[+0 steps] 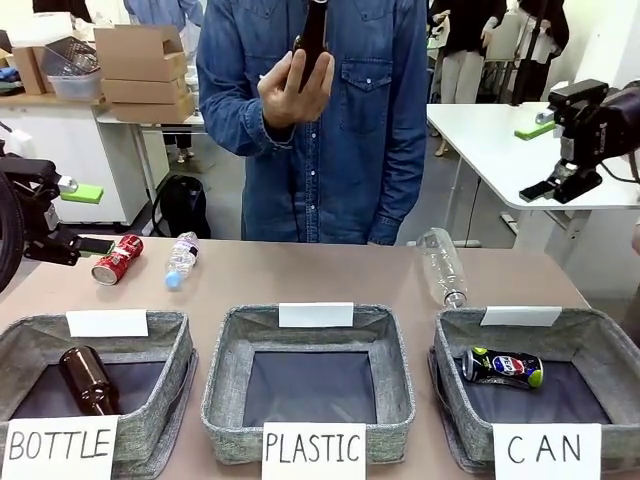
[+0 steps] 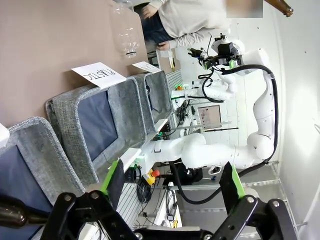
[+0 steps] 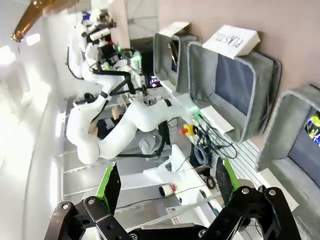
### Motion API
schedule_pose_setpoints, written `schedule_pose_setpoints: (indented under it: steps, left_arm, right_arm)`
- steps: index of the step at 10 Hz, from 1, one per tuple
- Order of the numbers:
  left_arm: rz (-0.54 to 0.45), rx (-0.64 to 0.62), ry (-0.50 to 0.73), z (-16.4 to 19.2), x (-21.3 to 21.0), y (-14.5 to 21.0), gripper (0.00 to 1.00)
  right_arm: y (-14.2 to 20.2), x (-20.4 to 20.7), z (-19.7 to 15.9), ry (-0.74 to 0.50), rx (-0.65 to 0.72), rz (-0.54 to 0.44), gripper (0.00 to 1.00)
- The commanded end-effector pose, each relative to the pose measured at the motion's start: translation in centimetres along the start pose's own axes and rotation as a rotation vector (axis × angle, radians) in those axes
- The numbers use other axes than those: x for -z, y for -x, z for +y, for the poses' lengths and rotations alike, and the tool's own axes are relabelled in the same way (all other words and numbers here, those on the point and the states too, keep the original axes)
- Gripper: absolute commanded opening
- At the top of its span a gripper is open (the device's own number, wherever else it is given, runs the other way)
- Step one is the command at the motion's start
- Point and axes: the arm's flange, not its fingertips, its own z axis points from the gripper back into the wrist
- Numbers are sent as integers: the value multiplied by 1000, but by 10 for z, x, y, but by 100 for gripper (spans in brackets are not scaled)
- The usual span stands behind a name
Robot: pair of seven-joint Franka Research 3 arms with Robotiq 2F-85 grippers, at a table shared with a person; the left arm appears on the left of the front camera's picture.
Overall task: Sort the can waste into the basket.
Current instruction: Pick up the can waste from the table and place it in the right Fabric basket.
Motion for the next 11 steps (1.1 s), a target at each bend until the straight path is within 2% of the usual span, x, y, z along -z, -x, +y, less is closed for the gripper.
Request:
schedule_pose_setpoints:
  steps: [1, 8, 9, 10, 11]
  left_arm:
    - [5, -8, 5, -4, -2, 1, 100]
    - [0, -1, 0, 0, 0, 0, 100]
    - [43, -10, -108, -25, -46, 7, 100]
    - [44, -47, -302, -46, -98, 16, 100]
    - [-24, -79, -388, -56, -131, 26, 100]
  right_arm:
    - [1, 8, 8, 83, -70, 140, 100]
    - [1, 8, 8, 83, -70, 140, 100]
    - [1, 8, 8, 83, -70, 140, 100]
    - [1, 8, 8, 83, -70, 140, 100]
    - [1, 8, 8, 83, -70, 140, 100]
